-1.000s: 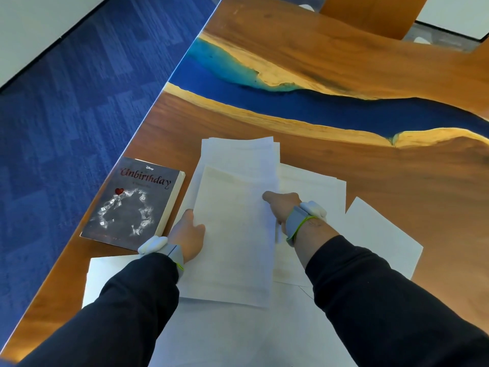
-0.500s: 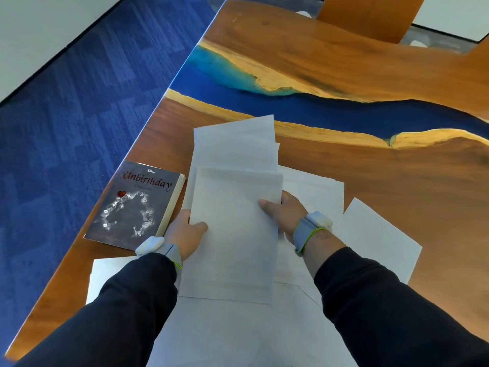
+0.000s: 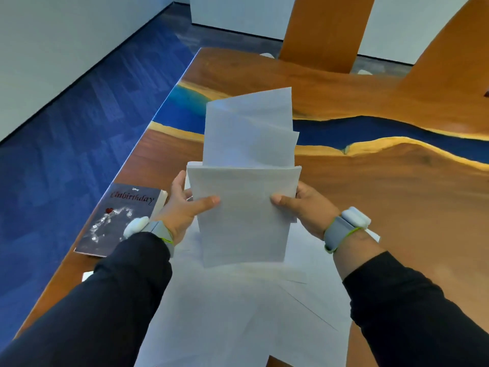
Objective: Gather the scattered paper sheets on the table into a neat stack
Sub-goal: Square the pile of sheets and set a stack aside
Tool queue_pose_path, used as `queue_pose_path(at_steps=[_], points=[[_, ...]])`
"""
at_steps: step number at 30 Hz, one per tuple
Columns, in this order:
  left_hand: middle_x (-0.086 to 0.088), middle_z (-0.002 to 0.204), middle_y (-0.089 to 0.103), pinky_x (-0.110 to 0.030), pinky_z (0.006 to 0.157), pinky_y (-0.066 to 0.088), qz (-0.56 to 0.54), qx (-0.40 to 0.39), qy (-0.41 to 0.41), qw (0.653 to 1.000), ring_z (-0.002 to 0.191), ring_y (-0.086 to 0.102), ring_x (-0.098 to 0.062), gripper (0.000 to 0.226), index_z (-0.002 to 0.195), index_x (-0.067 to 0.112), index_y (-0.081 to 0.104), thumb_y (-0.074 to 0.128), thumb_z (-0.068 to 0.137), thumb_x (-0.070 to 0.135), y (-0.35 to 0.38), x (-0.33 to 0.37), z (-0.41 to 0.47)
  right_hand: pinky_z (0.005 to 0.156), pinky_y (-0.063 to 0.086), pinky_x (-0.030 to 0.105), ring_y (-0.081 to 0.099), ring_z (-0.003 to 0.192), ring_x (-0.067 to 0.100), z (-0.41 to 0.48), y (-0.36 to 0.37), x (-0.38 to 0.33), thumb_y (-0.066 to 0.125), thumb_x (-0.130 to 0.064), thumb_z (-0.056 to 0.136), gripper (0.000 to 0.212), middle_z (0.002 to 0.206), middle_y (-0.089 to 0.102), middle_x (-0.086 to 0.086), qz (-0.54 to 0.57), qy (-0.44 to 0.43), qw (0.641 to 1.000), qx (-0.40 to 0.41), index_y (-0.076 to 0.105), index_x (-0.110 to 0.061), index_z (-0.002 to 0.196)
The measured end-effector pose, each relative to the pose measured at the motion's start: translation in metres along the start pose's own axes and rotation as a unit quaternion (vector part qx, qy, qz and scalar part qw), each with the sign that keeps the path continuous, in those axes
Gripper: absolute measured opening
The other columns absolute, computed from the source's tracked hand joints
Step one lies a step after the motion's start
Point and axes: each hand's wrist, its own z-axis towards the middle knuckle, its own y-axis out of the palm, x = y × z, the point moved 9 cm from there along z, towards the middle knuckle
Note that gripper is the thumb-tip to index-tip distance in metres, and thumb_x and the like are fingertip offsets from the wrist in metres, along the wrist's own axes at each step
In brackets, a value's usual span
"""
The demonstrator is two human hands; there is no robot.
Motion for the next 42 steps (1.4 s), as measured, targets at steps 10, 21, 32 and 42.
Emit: queue_pose_path(at_steps=[10, 21, 32, 42], points=[[0.022, 0.101, 0.076, -0.024, 0.077, 0.035, -0.029, -0.094, -0.039, 0.994, 0.097, 0.066, 0.002, 0.091, 0.123, 0.039, 0.051, 0.094, 0.042, 0.038, 0.075, 0.014, -0.044, 0.090, 0.055, 0.032, 0.065, 0.113, 0.024, -0.054, -0.027, -0.021, 0.071, -0.024, 0.087, 0.033, 0.123, 0.068, 0.005, 0.000, -0.019, 0.998, -0.055, 0.067, -0.023, 0.120], [0.002, 0.115, 0.077, -0.051, 0.110, 0.042, -0.007, -0.093, 0.024, 0.995, 0.111, 0.071, -0.019, 0.057, 0.107, 0.035, 0.078, 0.096, 0.054, 0.040, 0.099, 0.028, -0.057, 0.092, 0.053, 0.036, 0.065, 0.113, 0.027, -0.073, -0.057, -0.030, 0.066, -0.017, 0.091, 0.033, 0.122, 0.068, 0.008, 0.013, -0.054, 0.998, -0.002, 0.063, -0.017, 0.124], [0.019, 0.100, 0.072, -0.023, 0.072, 0.054, 0.182, 0.106, 0.127, 0.969, 0.088, 0.069, 0.001, 0.038, 0.114, 0.033, 0.057, 0.076, 0.082, 0.042, 0.091, 0.031, -0.074, 0.095, 0.052, 0.046, 0.065, 0.112, 0.019, -0.075, -0.066, 0.009, 0.064, -0.031, 0.084, 0.039, 0.120, 0.068, -0.004, -0.007, -0.071, 0.983, 0.167, 0.057, -0.032, 0.123], [0.016, 0.106, 0.061, -0.026, 0.071, 0.047, 0.172, 0.106, 0.056, 0.978, 0.093, 0.060, -0.006, 0.020, 0.115, 0.035, 0.044, 0.052, 0.099, 0.026, 0.096, -0.013, -0.066, 0.079, 0.054, 0.041, 0.064, 0.095, 0.026, -0.076, -0.070, 0.038, 0.053, -0.027, 0.079, 0.022, 0.101, 0.066, 0.000, -0.084, 0.006, 0.967, 0.241, 0.051, -0.037, 0.099]])
